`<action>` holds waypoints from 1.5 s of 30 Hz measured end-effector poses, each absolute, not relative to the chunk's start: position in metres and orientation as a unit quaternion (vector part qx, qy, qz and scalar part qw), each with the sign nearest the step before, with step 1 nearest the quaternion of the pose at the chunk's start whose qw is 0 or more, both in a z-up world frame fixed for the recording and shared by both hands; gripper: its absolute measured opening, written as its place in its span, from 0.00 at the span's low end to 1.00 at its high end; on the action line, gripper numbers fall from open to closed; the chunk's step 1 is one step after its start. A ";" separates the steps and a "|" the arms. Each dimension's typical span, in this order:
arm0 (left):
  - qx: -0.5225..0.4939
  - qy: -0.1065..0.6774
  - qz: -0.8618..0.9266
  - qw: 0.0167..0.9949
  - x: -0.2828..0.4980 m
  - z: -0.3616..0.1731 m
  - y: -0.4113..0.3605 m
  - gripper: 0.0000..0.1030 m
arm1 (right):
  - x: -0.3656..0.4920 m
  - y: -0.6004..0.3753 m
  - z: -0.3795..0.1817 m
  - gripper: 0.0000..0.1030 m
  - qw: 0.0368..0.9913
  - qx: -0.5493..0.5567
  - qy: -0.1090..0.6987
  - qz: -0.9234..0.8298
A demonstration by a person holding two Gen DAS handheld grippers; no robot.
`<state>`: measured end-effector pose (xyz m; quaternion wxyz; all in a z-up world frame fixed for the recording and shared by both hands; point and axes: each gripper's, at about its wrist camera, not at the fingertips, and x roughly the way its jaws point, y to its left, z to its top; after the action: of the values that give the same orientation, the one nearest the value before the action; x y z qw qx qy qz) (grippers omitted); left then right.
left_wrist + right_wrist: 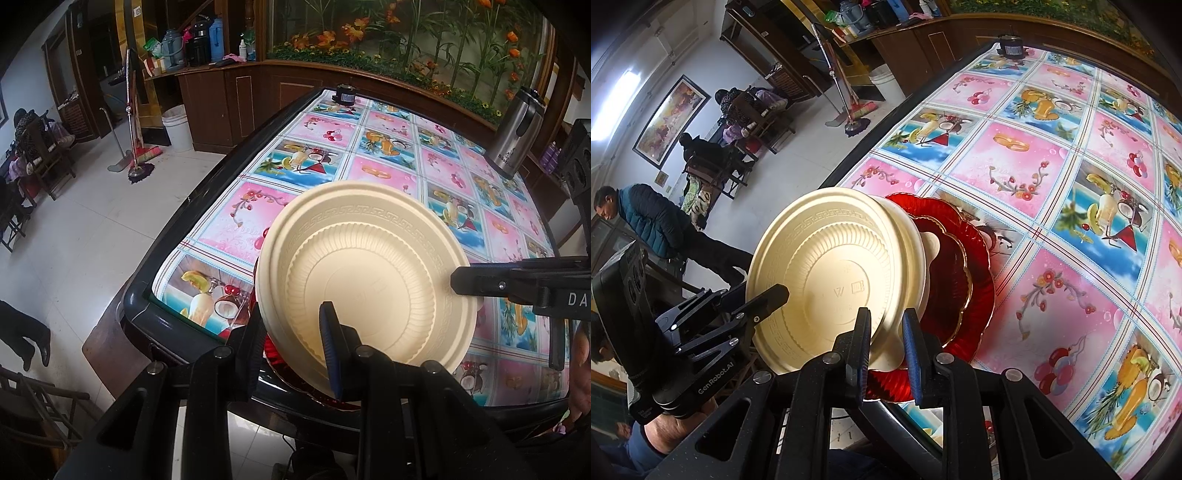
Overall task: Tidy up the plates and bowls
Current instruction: 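Lower the small beige bowl into the white foam bowl and open the left gripper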
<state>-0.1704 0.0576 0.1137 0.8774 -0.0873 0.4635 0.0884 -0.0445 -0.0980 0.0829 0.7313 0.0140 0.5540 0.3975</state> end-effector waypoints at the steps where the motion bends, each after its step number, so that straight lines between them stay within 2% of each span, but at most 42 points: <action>1: -0.087 0.463 0.088 0.878 -0.170 0.114 0.056 0.26 | -0.044 -0.098 0.084 0.20 0.731 0.014 0.554 0.398; 13: -0.086 0.462 0.090 0.878 -0.172 0.114 0.059 0.28 | -0.045 -0.102 0.090 0.20 0.732 0.020 0.548 0.404; 20: -0.086 0.461 0.091 0.879 -0.174 0.113 0.065 0.29 | -0.047 -0.105 0.092 0.31 0.735 0.021 0.543 0.405; 23: -0.084 0.459 0.092 0.880 -0.174 0.114 0.067 0.29 | -0.047 -0.106 0.094 0.32 0.738 0.021 0.539 0.406; 31: -0.076 0.456 0.093 0.882 -0.178 0.117 0.074 0.38 | -0.048 -0.111 0.095 0.33 0.742 0.025 0.534 0.404; 45: -0.061 0.463 0.095 0.879 -0.176 0.108 0.085 0.39 | -0.050 -0.116 0.096 0.33 0.747 0.026 0.531 0.399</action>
<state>-0.1756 0.0850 0.1079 0.8793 -0.0609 0.4628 0.0946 -0.0502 -0.1158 0.0965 0.7473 0.0256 0.5311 0.3985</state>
